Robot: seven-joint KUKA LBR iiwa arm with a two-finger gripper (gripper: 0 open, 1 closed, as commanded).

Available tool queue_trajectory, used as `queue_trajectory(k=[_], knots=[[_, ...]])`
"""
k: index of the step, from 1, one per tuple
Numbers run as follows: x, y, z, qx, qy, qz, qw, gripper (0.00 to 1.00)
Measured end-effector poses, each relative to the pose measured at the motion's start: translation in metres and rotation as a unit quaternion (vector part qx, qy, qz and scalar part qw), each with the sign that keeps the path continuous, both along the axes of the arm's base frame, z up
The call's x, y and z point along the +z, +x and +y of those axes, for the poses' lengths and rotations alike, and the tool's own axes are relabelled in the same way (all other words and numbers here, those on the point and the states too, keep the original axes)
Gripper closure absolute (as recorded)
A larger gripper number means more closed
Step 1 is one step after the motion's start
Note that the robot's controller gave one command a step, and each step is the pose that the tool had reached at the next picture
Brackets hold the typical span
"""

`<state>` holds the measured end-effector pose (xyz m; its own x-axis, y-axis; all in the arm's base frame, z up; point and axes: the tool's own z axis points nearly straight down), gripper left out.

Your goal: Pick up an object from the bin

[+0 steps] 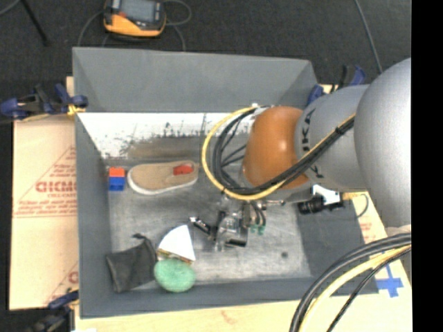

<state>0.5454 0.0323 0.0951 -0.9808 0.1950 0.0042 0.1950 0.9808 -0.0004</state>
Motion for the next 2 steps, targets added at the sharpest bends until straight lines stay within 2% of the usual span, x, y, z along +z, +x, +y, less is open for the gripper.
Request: queue_trajectory(k=[1, 2], knots=[[0.018, 0.002, 0.000, 0.000, 0.000, -0.0025, 1.0000, 1.00], [0.034, 0.001, 0.000, 0.000, 0.000, -0.0008, 1.0000, 1.00]])
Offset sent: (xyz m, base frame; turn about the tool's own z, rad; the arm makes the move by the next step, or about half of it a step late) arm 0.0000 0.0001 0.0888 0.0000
